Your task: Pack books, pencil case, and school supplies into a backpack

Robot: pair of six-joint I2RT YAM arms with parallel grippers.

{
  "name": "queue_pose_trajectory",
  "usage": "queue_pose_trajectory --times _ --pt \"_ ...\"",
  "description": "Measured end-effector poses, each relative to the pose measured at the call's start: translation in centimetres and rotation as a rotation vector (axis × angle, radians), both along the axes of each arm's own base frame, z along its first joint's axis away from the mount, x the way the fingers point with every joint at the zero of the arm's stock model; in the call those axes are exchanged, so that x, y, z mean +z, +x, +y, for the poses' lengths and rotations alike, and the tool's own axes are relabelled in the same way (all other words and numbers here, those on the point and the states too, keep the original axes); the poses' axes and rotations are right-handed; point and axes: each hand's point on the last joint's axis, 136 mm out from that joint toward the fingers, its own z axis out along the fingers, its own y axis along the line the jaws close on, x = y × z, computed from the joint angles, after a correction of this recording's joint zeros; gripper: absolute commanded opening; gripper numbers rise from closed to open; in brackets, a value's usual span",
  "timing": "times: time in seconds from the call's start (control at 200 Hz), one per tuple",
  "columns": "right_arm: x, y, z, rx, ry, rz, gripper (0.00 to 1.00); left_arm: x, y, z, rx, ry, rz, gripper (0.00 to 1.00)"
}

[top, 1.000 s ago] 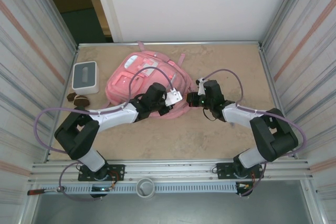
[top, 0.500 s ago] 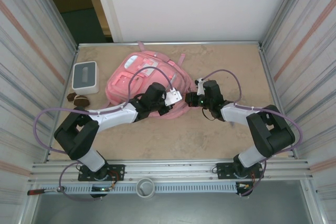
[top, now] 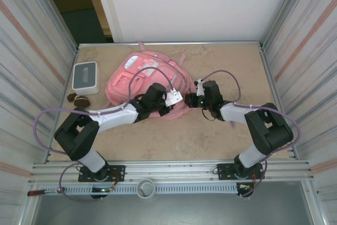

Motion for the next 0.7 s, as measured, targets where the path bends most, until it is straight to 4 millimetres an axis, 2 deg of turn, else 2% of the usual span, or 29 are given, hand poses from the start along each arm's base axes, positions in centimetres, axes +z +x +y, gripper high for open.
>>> queue_pose_trajectory --times 0.411,0.696 --pt "-0.31 0.26 0.46 0.016 0.004 0.010 0.16 -0.06 -0.03 0.01 0.004 -0.004 0.005 0.00" --pt "-0.29 0.34 0.46 0.025 -0.011 -0.001 0.00 -0.13 -0.05 0.02 0.004 -0.006 0.003 0.00"
